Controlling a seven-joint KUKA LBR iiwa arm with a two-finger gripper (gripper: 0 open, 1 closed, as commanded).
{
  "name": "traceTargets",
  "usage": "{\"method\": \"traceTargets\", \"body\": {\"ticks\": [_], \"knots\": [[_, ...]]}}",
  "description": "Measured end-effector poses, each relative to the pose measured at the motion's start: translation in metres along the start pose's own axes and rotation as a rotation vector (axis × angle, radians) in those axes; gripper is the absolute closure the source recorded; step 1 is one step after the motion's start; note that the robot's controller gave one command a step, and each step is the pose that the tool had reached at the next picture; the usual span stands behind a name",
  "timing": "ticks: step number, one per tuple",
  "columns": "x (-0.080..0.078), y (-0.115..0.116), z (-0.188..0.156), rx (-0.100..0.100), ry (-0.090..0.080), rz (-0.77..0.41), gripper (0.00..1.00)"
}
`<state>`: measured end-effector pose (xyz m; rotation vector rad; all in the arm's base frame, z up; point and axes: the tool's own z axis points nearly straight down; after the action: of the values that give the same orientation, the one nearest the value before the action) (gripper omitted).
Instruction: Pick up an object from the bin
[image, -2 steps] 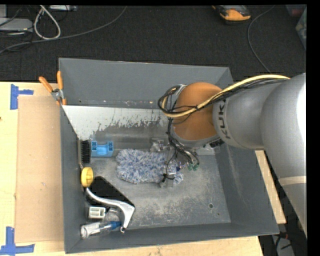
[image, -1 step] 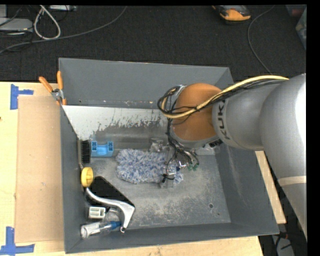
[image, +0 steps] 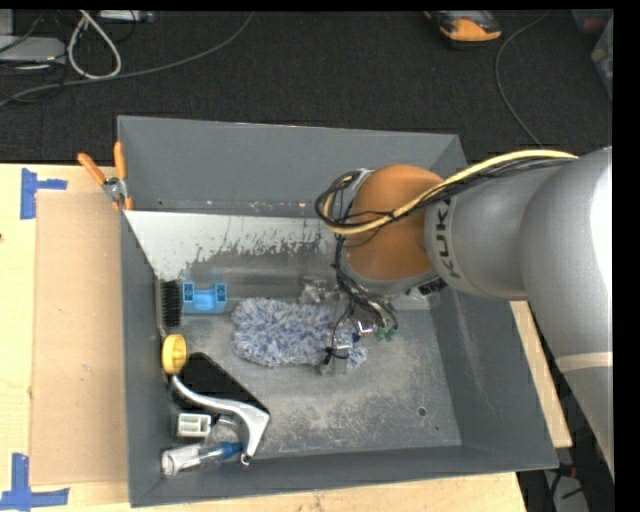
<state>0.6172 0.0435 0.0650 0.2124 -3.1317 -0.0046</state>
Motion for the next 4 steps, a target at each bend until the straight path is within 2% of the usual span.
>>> {"method": "traceTargets", "body": {"ticks": [1,2,3,4], "knots": [[0.000,0.000,0.000,0.000,-0.001,-0.002,0.00],[-0.001,0.000,0.000,-0.001,-0.003,0.002,1.00],[-0.001,0.000,0.000,-0.001,-0.003,0.002,1.00],[0.003,0.000,-0.029,-0.002,0.010,0.002,1.00]]}}
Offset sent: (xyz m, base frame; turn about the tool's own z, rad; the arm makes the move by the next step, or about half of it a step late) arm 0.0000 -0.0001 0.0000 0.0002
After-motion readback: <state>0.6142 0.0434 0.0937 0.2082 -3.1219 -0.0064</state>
